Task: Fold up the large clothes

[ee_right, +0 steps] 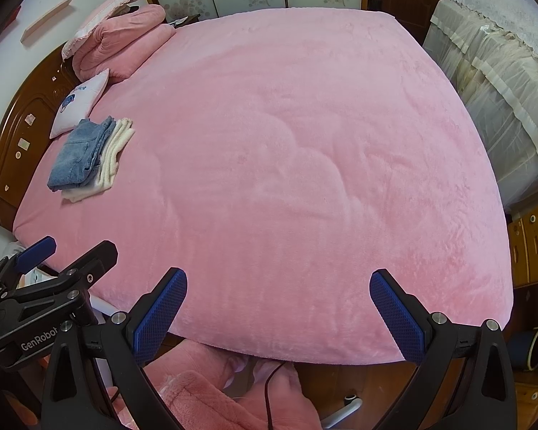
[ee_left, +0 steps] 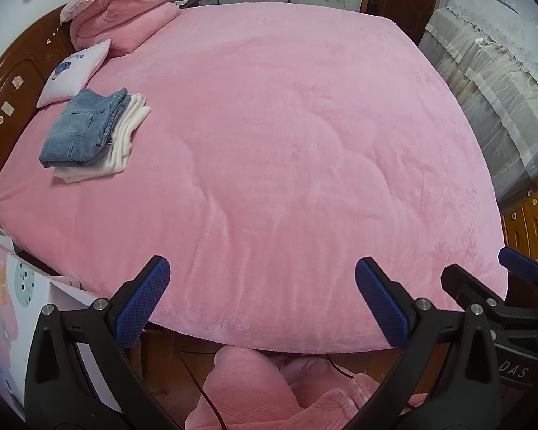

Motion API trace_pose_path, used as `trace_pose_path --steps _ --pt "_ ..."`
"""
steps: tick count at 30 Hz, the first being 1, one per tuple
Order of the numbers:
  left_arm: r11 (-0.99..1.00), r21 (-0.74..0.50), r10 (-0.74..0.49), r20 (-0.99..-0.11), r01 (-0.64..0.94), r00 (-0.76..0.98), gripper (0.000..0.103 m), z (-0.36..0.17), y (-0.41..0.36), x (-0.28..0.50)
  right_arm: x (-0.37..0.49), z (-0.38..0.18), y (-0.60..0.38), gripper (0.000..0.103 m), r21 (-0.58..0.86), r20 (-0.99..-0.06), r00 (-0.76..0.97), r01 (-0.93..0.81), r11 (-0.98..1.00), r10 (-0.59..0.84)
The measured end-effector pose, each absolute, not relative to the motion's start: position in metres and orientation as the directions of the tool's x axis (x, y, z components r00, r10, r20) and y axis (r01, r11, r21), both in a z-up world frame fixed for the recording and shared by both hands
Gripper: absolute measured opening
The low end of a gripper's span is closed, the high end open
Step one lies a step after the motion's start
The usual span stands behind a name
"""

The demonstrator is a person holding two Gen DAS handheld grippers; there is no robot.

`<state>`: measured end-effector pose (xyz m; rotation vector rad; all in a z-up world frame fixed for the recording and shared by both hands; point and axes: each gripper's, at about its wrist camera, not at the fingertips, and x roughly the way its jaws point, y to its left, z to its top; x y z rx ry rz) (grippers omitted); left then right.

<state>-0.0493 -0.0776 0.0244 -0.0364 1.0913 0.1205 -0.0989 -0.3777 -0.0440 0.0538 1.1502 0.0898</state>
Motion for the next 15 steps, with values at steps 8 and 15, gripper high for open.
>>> trace_pose_path --steps 8,15 --pt "0.994 0.044 0.086 -0.887 -0.103 0.453 0.102 0.0223 -0.0733 -0.0491 -0.0971 -0.0443 -0.3809 0.103 0.088 -0.910 0.403 -0.045 0.995 0.099" --pt "0.995 0.047 0.084 -0.889 -0.093 0.450 0.102 0.0201 -0.0686 -0.0488 -0.1014 -0.0443 -0.3830 0.103 0.088 -0.911 0.401 -0.044 0.995 0.099"
